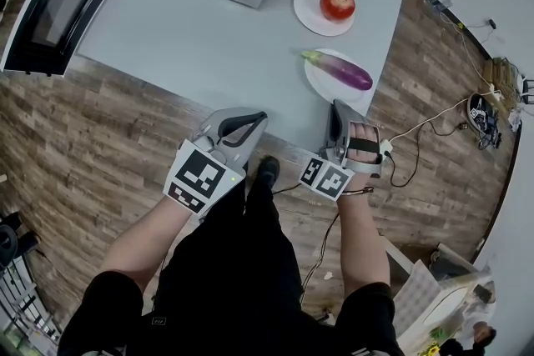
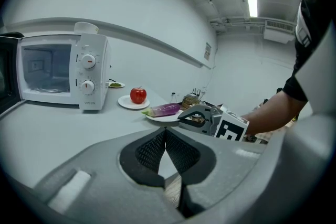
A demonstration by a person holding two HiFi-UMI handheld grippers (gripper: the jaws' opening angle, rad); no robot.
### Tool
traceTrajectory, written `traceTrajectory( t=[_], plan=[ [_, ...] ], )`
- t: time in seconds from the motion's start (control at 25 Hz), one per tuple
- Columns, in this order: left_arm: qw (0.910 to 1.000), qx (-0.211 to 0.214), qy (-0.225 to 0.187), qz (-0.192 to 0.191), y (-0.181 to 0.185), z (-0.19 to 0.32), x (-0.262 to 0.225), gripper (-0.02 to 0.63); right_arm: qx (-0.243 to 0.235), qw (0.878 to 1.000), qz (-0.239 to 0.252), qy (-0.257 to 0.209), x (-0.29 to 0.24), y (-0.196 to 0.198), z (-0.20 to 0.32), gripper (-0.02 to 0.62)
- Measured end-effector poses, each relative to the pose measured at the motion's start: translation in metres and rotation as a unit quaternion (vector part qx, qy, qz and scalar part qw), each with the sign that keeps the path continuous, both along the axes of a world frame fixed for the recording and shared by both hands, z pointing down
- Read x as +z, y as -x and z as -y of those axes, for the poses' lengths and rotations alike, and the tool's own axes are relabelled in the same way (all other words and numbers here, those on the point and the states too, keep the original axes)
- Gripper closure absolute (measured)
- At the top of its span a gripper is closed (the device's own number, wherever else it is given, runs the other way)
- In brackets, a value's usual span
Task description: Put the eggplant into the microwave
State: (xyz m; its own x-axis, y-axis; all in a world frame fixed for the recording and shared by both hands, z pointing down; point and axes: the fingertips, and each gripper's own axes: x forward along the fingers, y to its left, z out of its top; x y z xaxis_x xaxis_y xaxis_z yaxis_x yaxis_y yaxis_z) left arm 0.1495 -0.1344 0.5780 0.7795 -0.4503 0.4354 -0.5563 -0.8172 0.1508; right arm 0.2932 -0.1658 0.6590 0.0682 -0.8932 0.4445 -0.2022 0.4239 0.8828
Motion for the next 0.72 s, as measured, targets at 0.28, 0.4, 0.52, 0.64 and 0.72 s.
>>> traceTrajectory(
  t=[0.28, 0.4, 0.52, 0.64, 0.72],
  plan=[
    [1.0, 0.005, -0.004, 0.003, 0.0, 0.0, 0.0, 0.597, -0.014, 1.0, -0.019, -0.02, -0.005, 0.002, -0.002, 0.572],
    [0.9999, 0.006, -0.007, 0.006, -0.001, 0.001, 0.001, 0.597, -0.019, 0.999, -0.023, -0.03, -0.009, 0.004, -0.003, 0.572],
    [0.9999, 0.004, -0.007, 0.009, -0.004, 0.002, 0.001, 0.597, -0.026, 0.998, -0.021, -0.045, -0.019, 0.006, -0.003, 0.572],
    [0.9999, 0.001, -0.007, 0.007, -0.009, 0.002, -0.007, 0.597, -0.036, 0.998, -0.017, -0.053, -0.033, 0.006, -0.004, 0.572],
    [0.9999, -0.002, -0.011, 0.005, -0.012, 0.002, -0.016, 0.597, -0.041, 0.997, -0.014, -0.059, -0.046, 0.007, -0.003, 0.572]
  ],
)
